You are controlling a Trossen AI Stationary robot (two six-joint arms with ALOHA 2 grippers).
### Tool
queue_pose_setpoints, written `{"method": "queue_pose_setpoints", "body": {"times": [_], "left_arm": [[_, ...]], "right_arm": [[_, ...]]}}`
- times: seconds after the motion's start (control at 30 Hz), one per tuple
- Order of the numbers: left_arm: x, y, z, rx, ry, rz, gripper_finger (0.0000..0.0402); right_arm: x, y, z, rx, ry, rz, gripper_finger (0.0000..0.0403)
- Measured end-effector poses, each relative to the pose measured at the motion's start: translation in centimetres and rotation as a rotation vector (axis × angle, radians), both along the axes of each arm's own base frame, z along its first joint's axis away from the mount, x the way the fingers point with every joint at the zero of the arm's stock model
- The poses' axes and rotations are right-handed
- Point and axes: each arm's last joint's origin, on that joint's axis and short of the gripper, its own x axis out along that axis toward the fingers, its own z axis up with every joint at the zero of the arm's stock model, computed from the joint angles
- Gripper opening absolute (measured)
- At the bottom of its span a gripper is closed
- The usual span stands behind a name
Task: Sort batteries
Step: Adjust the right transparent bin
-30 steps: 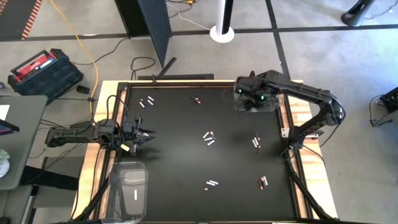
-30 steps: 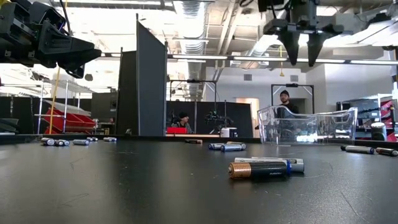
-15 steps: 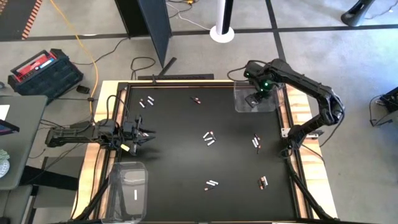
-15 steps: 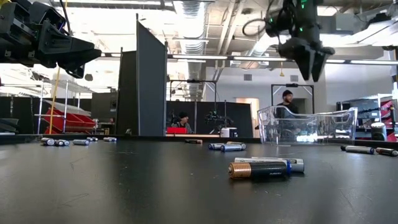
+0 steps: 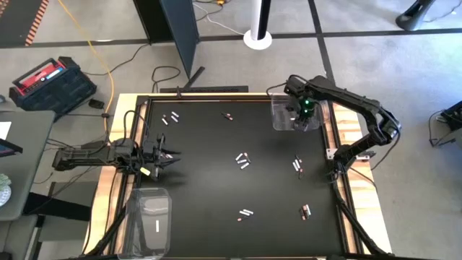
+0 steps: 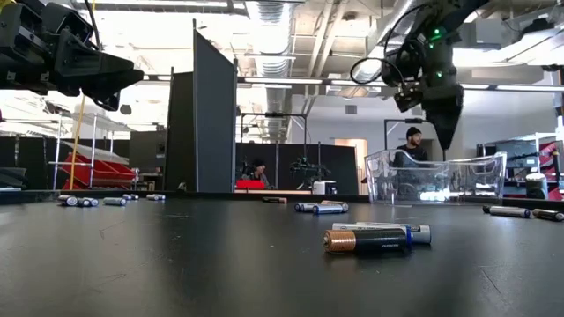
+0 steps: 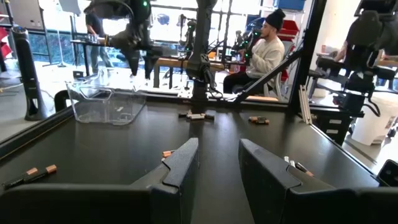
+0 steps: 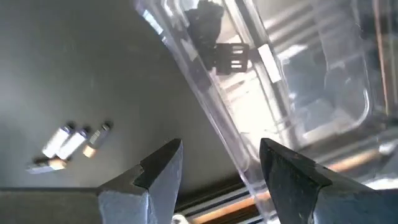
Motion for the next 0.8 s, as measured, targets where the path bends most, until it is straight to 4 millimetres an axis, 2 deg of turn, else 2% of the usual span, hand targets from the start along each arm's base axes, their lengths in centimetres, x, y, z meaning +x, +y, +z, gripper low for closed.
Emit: {"method": "queue_pose_setpoints", "body": {"times": [0.17, 0.37, 0.63, 0.8], "left_arm": [[0.0, 0.0, 0.0, 0.000, 0.000, 0.000, 0.0112], [0.0, 0.0, 0.0, 0.000, 0.000, 0.000, 0.0112], [0.0, 0.0, 0.0, 0.000, 0.000, 0.000, 0.0112], [0.0, 0.0, 0.0, 0.000, 0.000, 0.000, 0.0112]], "right_arm": [[-0.4, 0.4, -2.0, 0.032, 0.034, 0.154, 0.0234], [-0.4, -0.1, -3.6, -0.052, 0.037, 0.190, 0.0234], [-0.6, -0.1, -5.6, -0.076, 0.030, 0.343, 0.0233], [-0.9, 0.2, -6.8, -0.065, 0.043, 0.432, 0.0200]]}}
